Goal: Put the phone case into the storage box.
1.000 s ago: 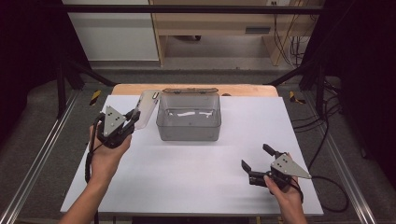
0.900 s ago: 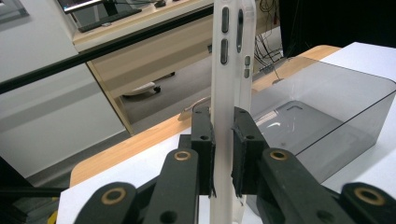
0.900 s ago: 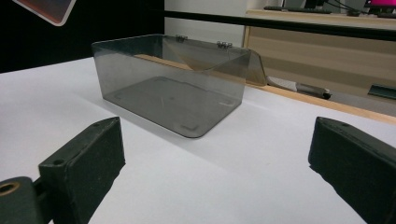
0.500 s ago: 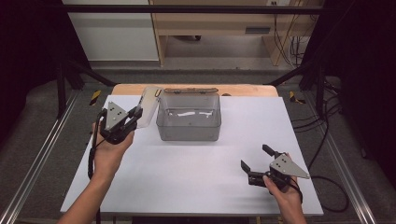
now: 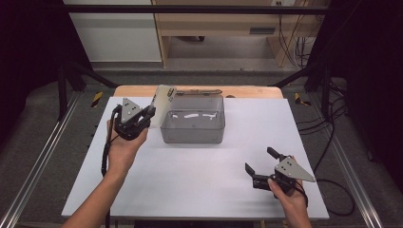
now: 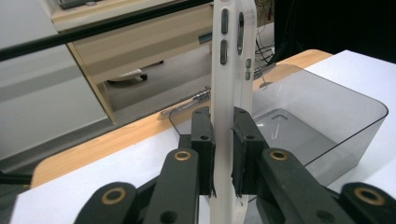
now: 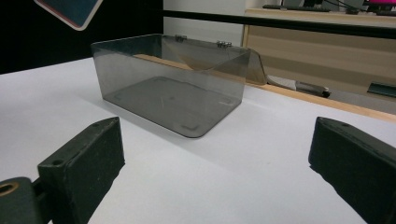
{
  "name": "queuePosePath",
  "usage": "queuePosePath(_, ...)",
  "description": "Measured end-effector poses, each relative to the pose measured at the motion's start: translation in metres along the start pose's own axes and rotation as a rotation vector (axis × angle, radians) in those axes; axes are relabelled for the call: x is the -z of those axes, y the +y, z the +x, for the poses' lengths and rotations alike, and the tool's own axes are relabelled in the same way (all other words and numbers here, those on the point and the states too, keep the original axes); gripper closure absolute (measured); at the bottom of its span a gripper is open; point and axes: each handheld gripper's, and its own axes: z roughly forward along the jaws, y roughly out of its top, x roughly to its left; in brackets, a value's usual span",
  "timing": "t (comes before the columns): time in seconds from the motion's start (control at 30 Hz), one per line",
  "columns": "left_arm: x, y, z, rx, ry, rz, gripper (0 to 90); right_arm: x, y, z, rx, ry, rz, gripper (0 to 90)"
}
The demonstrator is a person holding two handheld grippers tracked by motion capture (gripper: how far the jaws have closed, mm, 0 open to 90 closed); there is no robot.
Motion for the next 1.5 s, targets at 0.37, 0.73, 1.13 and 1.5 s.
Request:
queuePosePath(0.37,-0.032,0.011,-0.002,0.032,-0.018,0.038,81.4,0.000,-0.001,0.001,0.006,0.004,0.008,3.6)
queuePosePath(0.73,-0.053,0.027,-0.003,0.038,0.005,0.040,81.4,-0.001,0.000,0.001,0.010,0.011,0.006,3.6)
queuePosePath(1.13,-0.069,0.035,-0.003,0.046,0.010,0.041,81.5,-0.001,0.000,0.000,0.005,0.016,0.004,3.6)
queuePosePath(1.5,-0.073,0.036,-0.004,0.050,0.015,0.038,81.5,0.000,0.001,-0.001,-0.004,0.005,0.000,3.7)
